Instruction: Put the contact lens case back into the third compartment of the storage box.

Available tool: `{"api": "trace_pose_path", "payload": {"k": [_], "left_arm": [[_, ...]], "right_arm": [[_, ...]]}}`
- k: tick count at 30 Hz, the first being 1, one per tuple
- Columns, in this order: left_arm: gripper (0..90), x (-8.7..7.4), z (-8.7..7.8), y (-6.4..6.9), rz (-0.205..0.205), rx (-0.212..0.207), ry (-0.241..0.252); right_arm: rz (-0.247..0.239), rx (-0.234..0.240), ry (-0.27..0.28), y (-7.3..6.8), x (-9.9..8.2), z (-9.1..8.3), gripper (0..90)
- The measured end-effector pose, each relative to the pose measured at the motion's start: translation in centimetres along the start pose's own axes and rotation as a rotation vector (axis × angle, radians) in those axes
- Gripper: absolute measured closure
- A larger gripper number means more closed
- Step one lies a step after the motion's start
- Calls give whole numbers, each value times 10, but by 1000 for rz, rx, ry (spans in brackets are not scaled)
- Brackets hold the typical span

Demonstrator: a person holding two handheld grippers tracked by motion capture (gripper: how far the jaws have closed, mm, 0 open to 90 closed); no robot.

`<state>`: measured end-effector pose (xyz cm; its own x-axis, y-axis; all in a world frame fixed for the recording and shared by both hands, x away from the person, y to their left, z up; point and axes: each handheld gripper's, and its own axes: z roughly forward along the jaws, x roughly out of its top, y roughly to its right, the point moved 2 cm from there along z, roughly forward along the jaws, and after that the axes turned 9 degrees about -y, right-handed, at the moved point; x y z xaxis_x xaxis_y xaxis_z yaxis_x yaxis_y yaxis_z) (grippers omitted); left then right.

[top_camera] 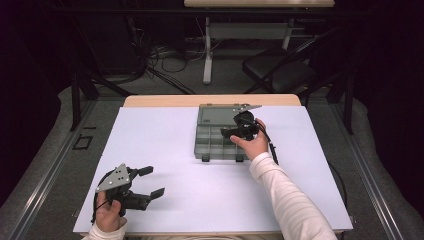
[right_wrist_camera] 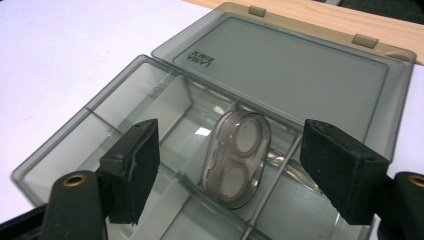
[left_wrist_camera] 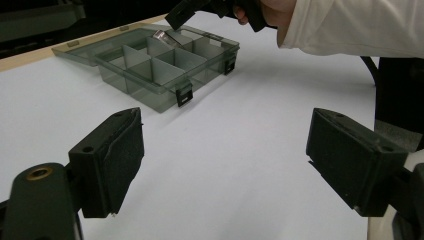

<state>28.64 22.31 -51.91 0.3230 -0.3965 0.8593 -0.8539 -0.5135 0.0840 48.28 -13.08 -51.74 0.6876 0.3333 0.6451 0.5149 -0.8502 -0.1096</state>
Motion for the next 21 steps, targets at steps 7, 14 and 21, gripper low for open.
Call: {"api": "trace_pose_path", "payload": {"k": [7, 14, 21], "left_arm": [[159, 0, 2, -1, 2, -9, -1], [159, 0, 2, 0, 1, -3, -6], [159, 0, 1, 0, 3, 2, -9]], "right_arm": [[-4, -17, -13, -6, -1, -7, 171], [8, 15, 1, -18, -8, -19, 154], [-4, 18, -5, -32, -18, -31, 144]]}}
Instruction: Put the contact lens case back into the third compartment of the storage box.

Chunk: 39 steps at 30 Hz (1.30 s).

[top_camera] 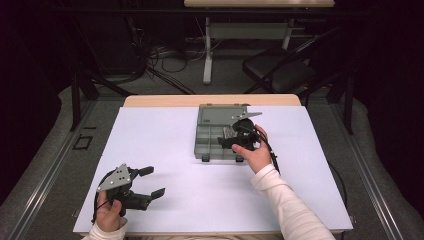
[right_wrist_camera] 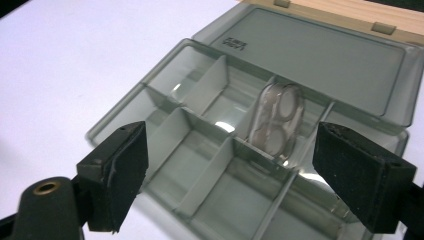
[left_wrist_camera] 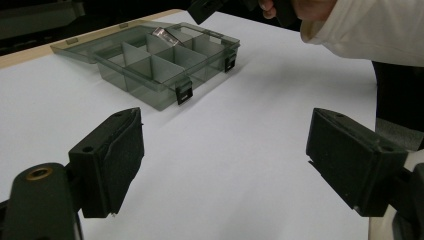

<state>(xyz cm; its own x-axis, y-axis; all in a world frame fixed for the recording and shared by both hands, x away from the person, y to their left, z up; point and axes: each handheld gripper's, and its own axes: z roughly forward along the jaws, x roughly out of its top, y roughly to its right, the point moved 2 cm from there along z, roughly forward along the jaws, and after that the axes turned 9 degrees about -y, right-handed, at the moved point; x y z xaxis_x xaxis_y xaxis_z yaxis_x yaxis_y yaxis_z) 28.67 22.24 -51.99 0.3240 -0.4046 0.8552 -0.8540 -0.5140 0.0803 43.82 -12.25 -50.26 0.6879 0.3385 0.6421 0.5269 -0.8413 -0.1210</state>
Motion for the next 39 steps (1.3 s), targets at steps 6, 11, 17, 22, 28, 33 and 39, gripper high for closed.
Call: {"api": "trace_pose_path", "payload": {"k": [6, 11, 17, 22, 28, 33, 39], "left_arm": [[159, 0, 0, 0, 2, -2, -1], [159, 0, 0, 1, 2, -5, 0], [159, 0, -1, 2, 4, 5, 5], [159, 0, -2, 2, 4, 6, 6], [159, 0, -1, 2, 3, 10, 4], [159, 0, -1, 2, 4, 7, 3], [159, 0, -2, 2, 5, 7, 8]], "right_arm": [[-26, -1, 18, -13, -10, -13, 143], [-54, 8, 37, -23, -18, -29, 143], [-82, 6, 64, -31, -31, -49, 143], [-80, 4, 74, -31, -46, -59, 143], [-57, 3, 78, -25, -64, -64, 143], [-37, 3, 80, -20, -77, -65, 143], [-34, 1, 80, -19, -91, -64, 143]]}}
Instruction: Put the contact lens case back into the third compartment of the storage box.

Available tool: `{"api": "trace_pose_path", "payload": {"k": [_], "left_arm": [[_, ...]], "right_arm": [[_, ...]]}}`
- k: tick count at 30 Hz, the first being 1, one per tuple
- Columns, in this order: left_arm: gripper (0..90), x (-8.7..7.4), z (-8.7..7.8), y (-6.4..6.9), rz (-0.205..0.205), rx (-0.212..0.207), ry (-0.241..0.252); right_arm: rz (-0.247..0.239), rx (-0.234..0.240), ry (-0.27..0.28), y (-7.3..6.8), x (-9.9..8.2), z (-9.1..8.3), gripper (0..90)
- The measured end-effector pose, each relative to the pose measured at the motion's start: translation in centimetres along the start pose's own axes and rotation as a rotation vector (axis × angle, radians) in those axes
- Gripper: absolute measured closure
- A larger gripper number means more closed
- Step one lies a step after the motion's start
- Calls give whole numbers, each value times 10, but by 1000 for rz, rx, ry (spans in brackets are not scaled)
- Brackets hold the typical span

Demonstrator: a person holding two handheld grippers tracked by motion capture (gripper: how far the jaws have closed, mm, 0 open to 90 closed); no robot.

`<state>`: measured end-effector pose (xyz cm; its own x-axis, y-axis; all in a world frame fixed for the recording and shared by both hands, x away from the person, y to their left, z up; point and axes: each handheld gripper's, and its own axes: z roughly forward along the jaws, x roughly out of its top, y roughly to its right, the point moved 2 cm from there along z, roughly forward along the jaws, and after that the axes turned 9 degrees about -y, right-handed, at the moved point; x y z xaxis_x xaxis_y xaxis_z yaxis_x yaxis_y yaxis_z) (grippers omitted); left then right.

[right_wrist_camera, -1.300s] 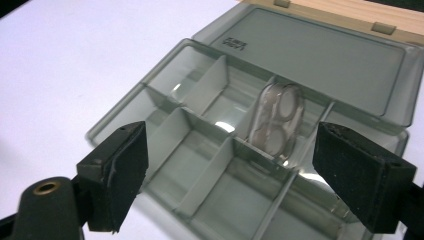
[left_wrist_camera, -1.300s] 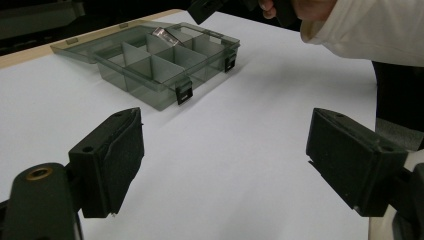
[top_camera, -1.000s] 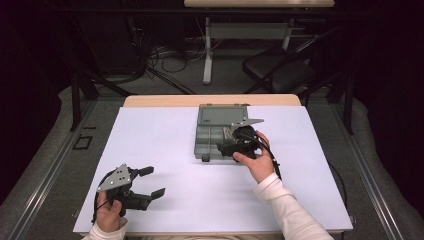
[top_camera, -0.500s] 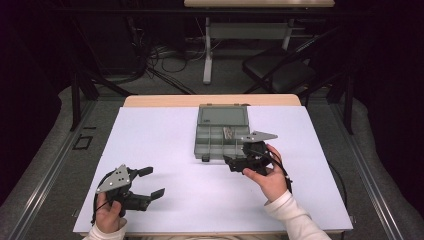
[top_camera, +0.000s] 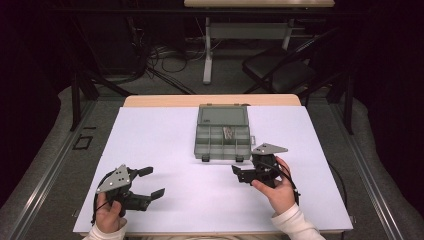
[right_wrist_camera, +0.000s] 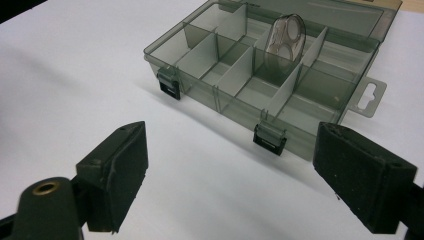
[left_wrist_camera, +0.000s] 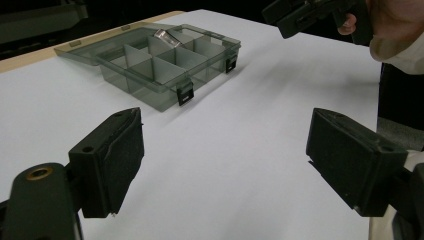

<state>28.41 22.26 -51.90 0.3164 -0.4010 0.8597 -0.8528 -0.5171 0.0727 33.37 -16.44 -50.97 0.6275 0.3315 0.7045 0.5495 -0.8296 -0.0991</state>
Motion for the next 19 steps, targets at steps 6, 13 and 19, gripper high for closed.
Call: {"api": "trace_pose_path", "payload": {"k": [6, 13, 19], "left_arm": [[159, 0, 0, 0, 1, -3, -2], [159, 1, 0, 1, 4, -2, -6], [159, 1, 1, 0, 5, -2, -6]], "right_arm": [[4, -13, 21, 2, -15, -5, 143], [18, -18, 37, 11, -30, -6, 143], [36, -30, 32, 18, -35, -3, 143]]}}
